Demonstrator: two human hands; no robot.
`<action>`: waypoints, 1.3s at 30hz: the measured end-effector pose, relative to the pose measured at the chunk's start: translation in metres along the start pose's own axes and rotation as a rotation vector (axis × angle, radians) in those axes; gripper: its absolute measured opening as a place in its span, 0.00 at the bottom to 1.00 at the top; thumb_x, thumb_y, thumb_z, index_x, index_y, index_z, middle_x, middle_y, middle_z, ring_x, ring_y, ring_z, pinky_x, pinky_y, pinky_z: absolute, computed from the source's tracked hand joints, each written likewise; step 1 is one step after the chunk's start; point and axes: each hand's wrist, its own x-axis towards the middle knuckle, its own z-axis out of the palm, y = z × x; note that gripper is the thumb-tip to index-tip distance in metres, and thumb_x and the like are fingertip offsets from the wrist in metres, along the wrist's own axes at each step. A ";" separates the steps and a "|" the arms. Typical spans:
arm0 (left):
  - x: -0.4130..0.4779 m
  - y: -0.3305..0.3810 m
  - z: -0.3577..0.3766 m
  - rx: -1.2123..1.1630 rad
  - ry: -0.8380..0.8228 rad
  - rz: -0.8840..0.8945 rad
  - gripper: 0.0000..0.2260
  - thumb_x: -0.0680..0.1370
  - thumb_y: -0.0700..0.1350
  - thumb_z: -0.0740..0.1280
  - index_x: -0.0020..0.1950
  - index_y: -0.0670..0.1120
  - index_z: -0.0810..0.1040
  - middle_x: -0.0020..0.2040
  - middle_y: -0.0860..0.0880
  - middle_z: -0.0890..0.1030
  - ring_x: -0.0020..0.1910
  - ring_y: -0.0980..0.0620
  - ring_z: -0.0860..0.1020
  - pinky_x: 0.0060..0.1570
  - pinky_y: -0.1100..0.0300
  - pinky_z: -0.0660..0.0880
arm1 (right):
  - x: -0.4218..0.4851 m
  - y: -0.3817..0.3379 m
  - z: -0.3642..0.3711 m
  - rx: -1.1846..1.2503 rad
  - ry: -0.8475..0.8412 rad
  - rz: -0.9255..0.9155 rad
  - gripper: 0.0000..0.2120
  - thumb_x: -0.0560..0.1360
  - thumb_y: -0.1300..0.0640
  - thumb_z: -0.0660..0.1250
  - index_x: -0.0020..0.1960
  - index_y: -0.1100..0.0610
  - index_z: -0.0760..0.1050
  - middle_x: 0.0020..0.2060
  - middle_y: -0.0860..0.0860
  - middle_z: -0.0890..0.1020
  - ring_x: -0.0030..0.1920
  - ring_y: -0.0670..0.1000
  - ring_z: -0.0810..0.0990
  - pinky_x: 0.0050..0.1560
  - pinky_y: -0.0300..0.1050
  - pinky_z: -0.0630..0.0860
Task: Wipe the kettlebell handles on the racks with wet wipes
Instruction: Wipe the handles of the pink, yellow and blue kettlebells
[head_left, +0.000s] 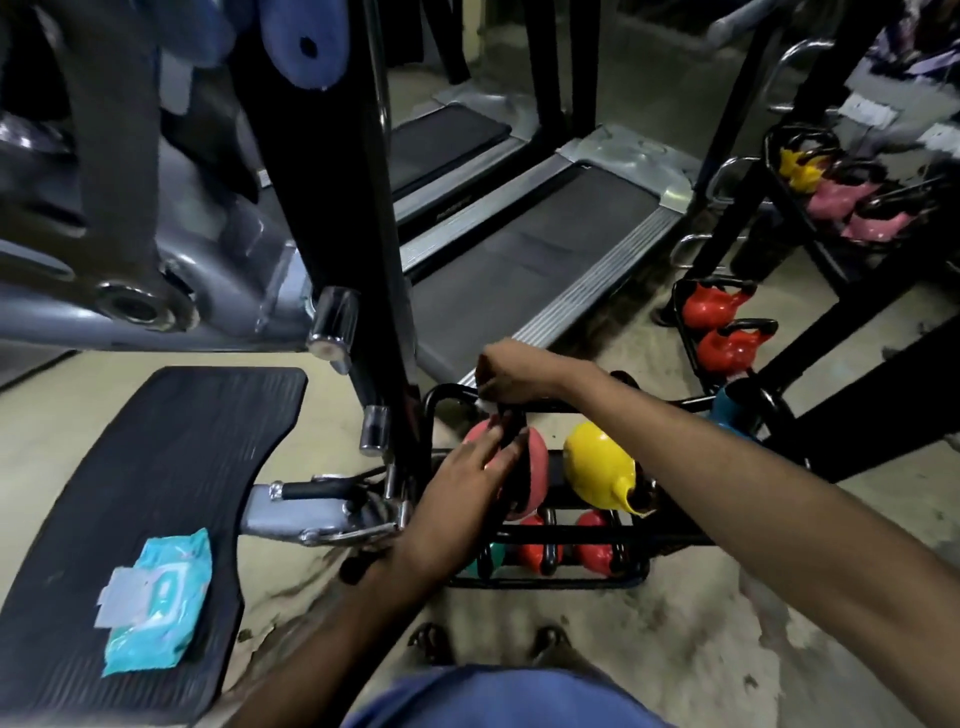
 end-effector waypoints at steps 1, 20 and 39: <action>0.000 0.000 0.001 0.003 -0.001 -0.007 0.37 0.77 0.39 0.73 0.83 0.49 0.61 0.83 0.45 0.59 0.78 0.42 0.66 0.77 0.51 0.64 | -0.001 0.009 0.001 0.071 0.035 0.017 0.13 0.73 0.56 0.68 0.33 0.61 0.76 0.35 0.62 0.82 0.40 0.63 0.81 0.42 0.51 0.77; 0.000 -0.011 0.004 -0.232 -0.033 0.023 0.43 0.74 0.33 0.73 0.84 0.51 0.58 0.85 0.57 0.48 0.83 0.52 0.58 0.75 0.53 0.68 | -0.042 -0.013 0.077 1.988 0.518 0.694 0.12 0.75 0.61 0.65 0.51 0.69 0.81 0.46 0.67 0.85 0.43 0.64 0.86 0.42 0.49 0.81; -0.026 -0.024 0.039 -0.398 -0.055 -0.134 0.19 0.84 0.48 0.65 0.74 0.46 0.73 0.66 0.49 0.81 0.65 0.51 0.78 0.59 0.70 0.67 | -0.057 -0.007 0.069 0.398 0.668 0.063 0.10 0.79 0.55 0.67 0.57 0.56 0.84 0.62 0.50 0.83 0.65 0.48 0.79 0.64 0.41 0.74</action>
